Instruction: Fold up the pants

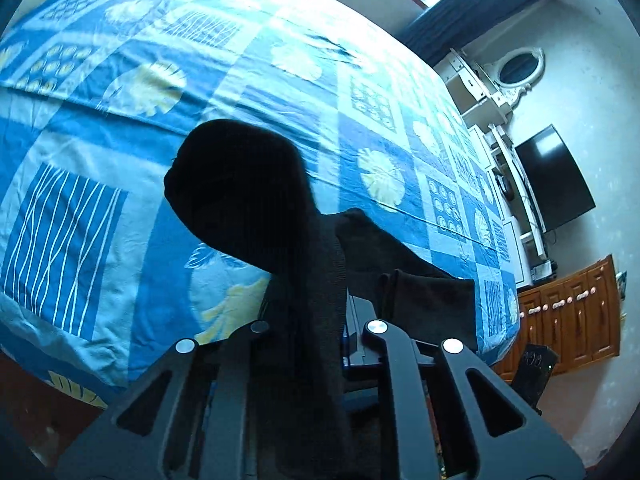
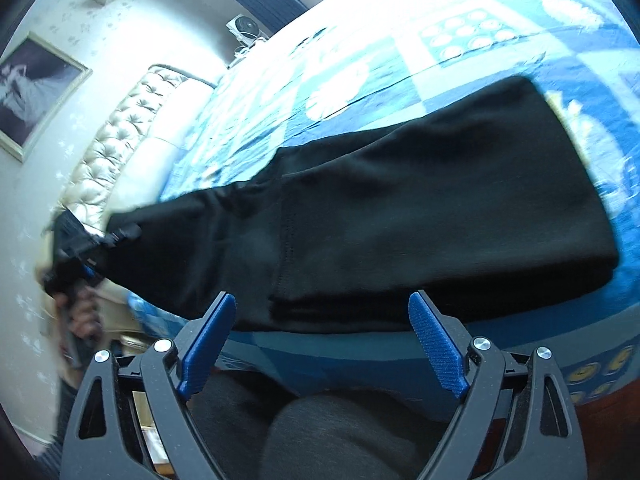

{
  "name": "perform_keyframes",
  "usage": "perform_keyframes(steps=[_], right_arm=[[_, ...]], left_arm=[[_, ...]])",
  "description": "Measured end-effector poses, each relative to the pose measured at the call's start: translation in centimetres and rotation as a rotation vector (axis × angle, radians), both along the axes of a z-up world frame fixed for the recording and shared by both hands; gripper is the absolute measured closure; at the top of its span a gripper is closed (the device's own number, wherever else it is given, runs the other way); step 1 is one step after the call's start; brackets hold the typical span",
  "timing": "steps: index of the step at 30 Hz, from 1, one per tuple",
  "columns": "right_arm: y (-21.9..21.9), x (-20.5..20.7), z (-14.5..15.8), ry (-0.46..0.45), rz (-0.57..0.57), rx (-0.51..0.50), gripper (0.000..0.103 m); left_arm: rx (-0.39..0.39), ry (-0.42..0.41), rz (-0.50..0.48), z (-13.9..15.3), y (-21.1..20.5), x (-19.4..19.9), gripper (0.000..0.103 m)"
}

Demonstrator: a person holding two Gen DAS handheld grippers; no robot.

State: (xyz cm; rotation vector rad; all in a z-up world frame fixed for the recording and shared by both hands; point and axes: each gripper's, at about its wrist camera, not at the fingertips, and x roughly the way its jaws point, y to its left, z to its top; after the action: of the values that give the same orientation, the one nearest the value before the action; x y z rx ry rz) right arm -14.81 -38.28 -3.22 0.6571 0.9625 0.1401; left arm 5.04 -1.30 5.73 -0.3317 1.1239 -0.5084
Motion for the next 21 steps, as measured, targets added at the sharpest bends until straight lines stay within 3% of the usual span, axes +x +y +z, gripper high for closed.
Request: perform_keyframes(steps=[3, 9, 21], right_arm=[[-0.4, -0.7, 0.5, -0.016, -0.007, -0.062, 0.016], [-2.6, -1.9, 0.6, -0.024, -0.045, -0.021, 0.016], [-7.3, -5.5, 0.6, -0.07, -0.151, 0.029, 0.016]], left_arm=[[0.055, -0.049, -0.039, 1.6, -3.8, -0.9, 0.089], [0.186, -0.111, -0.119, 2.3, -11.7, -3.1, 0.089], [0.378, -0.142, -0.173, -0.6, -25.0, -5.6, 0.089]])
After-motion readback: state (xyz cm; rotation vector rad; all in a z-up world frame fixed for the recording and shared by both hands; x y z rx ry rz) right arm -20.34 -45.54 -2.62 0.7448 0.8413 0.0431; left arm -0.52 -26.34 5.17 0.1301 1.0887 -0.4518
